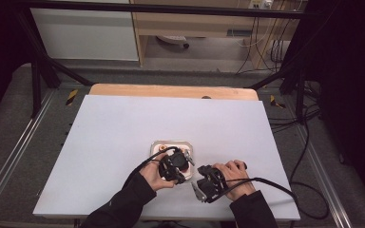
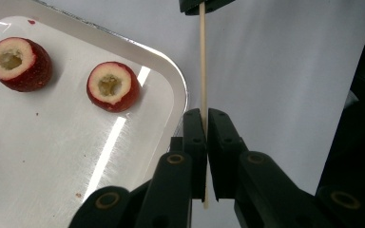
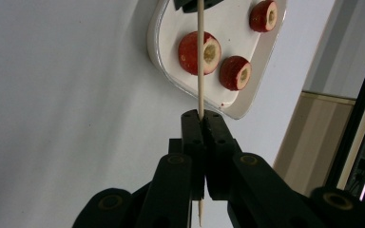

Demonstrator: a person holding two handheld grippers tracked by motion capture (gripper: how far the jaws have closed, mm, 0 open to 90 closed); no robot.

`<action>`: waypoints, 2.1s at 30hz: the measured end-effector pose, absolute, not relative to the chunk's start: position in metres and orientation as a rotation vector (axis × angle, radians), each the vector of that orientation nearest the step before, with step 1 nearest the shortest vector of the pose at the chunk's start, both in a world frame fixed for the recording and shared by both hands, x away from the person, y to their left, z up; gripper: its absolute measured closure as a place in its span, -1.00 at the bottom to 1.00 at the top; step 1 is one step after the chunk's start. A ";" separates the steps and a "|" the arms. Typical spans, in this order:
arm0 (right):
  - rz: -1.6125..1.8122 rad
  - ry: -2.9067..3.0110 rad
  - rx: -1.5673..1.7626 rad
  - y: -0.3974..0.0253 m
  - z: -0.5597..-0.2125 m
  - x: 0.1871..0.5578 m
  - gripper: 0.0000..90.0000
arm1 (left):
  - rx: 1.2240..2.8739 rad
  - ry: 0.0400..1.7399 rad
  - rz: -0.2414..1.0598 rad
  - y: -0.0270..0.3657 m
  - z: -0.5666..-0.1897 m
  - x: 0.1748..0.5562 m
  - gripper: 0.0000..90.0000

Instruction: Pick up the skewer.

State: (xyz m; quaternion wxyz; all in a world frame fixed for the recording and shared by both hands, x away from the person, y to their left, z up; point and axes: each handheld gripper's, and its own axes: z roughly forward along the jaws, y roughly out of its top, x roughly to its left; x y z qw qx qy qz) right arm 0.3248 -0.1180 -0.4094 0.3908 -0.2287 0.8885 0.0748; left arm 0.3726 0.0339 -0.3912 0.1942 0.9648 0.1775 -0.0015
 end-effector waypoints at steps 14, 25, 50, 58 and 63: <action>0.264 2.273 -0.435 -0.121 -0.405 0.330 0.52 | 2.698 0.527 0.060 0.041 -0.389 0.369 0.97; 0.680 2.390 0.263 -0.155 -0.398 0.353 -0.32 | 2.674 0.588 0.141 0.084 -0.395 0.364 0.96; 0.822 2.603 0.963 -0.152 -0.396 0.379 -0.96 | 2.252 0.785 0.313 0.169 -0.409 0.338 0.96; 0.804 2.629 1.021 -0.128 -0.388 0.390 -0.96 | 2.193 0.800 0.332 0.180 -0.411 0.334 0.96; 0.803 2.650 1.014 -0.118 -0.388 0.393 -0.96 | 2.183 0.796 0.326 0.183 -0.414 0.333 0.96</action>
